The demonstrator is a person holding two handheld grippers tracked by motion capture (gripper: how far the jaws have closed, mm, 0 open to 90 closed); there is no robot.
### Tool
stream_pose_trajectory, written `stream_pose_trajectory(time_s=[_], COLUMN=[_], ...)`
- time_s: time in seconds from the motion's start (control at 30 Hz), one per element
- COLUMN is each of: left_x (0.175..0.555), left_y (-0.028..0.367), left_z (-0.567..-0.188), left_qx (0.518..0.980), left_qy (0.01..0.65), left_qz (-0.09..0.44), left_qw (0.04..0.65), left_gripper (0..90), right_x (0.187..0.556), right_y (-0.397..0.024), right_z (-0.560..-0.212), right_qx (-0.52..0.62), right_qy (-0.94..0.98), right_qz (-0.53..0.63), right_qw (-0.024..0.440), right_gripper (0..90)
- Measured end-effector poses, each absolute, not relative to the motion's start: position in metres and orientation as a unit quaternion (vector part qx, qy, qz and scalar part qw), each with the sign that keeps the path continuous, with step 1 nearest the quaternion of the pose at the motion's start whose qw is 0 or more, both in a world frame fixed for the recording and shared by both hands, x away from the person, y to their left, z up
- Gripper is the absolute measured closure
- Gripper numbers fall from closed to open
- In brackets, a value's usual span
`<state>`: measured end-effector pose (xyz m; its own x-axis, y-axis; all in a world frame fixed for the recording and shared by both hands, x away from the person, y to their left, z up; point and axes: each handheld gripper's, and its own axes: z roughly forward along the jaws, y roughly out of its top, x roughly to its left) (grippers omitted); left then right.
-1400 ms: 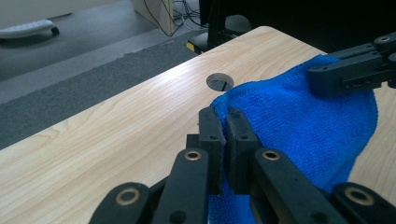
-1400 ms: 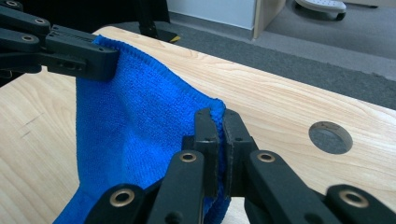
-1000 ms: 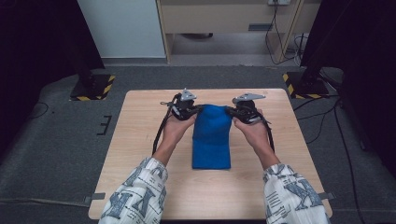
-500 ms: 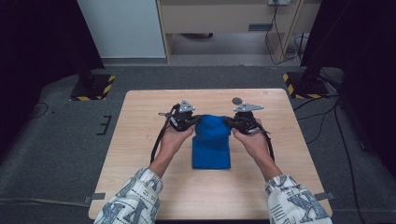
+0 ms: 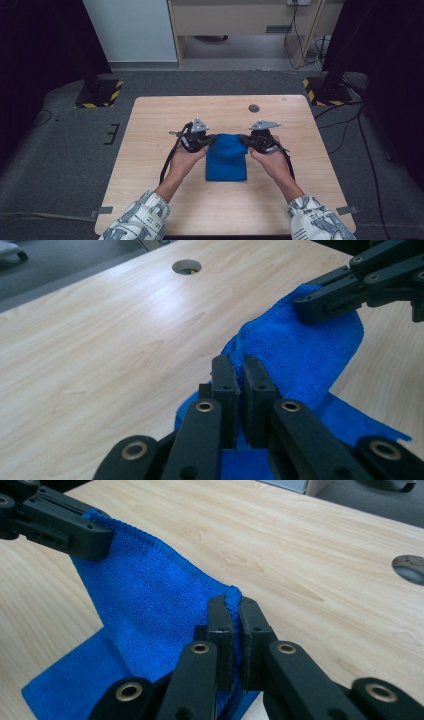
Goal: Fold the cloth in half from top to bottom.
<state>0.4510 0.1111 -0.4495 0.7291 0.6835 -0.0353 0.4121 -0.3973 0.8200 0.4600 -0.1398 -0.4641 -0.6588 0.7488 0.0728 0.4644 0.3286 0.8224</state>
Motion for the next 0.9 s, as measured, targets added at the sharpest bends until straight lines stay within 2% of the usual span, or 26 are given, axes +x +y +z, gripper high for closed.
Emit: stream_pose_trajectory(time_s=[0.53,0.63,0.83,0.9], left_x=[0.425,0.419,0.41,0.408], left_y=[0.115,0.117,0.116,0.115], left_z=[-0.475,-0.482,-0.491,-0.493], left_qx=[0.83,0.83,0.836,0.837], left_qy=[0.325,0.326,0.323,0.322], left_qz=[0.136,0.131,0.128,0.127], left_qw=[0.433,0.433,0.425,0.425], left_gripper=[85.5,85.4,85.2,85.1], right_x=[0.438,0.432,0.423,0.421], right_y=[-0.137,-0.138,-0.139,-0.138], right_z=[-0.485,-0.488,-0.487,-0.482], right_qx=[0.364,0.361,0.368,0.368], right_qy=[0.816,0.821,0.82,0.818], right_qz=[0.422,0.417,0.416,0.419], right_qw=[0.15,0.146,0.14,0.144], right_gripper=[83.7,79.1,58.4,54.5])
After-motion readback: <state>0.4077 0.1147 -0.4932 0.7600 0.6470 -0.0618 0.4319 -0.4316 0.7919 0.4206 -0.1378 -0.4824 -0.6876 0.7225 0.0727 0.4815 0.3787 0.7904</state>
